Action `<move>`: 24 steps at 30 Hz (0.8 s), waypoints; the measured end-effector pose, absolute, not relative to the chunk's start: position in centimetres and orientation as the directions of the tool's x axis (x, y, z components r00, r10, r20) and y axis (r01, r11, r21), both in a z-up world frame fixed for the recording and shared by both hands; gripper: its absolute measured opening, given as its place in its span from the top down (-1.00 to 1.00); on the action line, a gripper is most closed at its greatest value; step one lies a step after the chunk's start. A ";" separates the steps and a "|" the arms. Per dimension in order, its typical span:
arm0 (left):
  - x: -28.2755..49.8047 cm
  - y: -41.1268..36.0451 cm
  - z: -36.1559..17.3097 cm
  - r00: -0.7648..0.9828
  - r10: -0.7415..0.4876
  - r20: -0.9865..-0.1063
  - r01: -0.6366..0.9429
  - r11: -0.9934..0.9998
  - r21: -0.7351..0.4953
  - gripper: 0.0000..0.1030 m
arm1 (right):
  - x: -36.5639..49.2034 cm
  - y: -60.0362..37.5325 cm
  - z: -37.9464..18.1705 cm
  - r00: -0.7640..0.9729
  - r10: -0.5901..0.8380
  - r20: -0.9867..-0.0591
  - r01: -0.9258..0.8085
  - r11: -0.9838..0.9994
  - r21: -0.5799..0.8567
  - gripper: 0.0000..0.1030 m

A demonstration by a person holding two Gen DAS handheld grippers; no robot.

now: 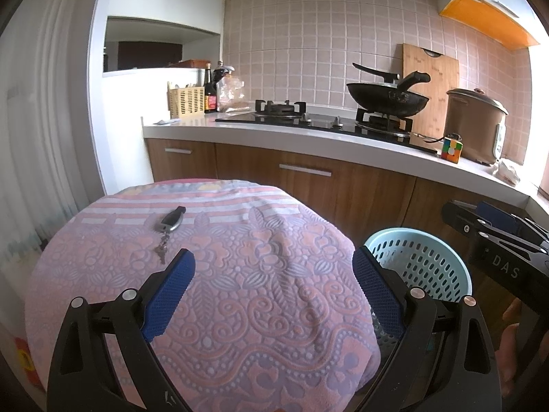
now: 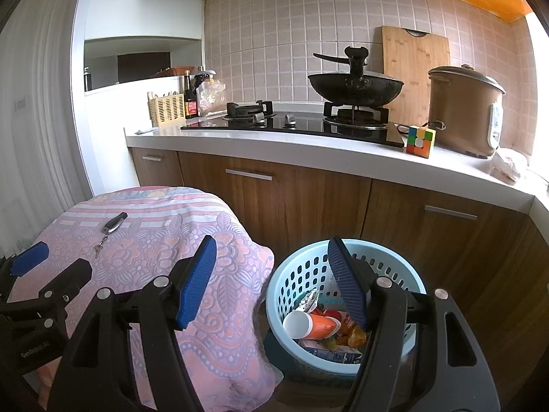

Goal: Collect trash

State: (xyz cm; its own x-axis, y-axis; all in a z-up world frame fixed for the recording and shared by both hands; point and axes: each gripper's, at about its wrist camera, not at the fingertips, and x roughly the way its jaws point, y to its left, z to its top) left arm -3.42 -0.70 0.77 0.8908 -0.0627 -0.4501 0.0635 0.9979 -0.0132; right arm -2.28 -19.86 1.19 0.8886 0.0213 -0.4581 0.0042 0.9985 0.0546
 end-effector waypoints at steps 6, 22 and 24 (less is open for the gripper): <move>-3.6 -0.6 0.8 0.889 -0.067 -0.452 0.063 0.998 -0.024 -0.75 | -2.3 -19.9 1.2 0.889 0.022 -0.456 0.005 0.998 0.057 -0.23; -3.7 -1.2 0.8 0.893 -0.045 -0.448 0.054 0.999 0.006 -0.79 | -2.8 -20.1 1.0 0.889 0.015 -0.458 0.015 0.998 0.062 -0.23; -3.7 -1.2 0.8 0.891 -0.041 -0.453 0.047 0.999 0.001 -0.84 | -2.8 -20.1 1.0 0.889 0.014 -0.459 0.016 0.998 0.062 -0.24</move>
State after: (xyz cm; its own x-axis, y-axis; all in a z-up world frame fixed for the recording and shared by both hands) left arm -3.70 -1.16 0.80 0.8907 -0.0413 -0.4528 0.0470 0.9989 0.0015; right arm -2.81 -20.13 1.01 0.8885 0.0139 -0.4586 0.0164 0.9979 0.0619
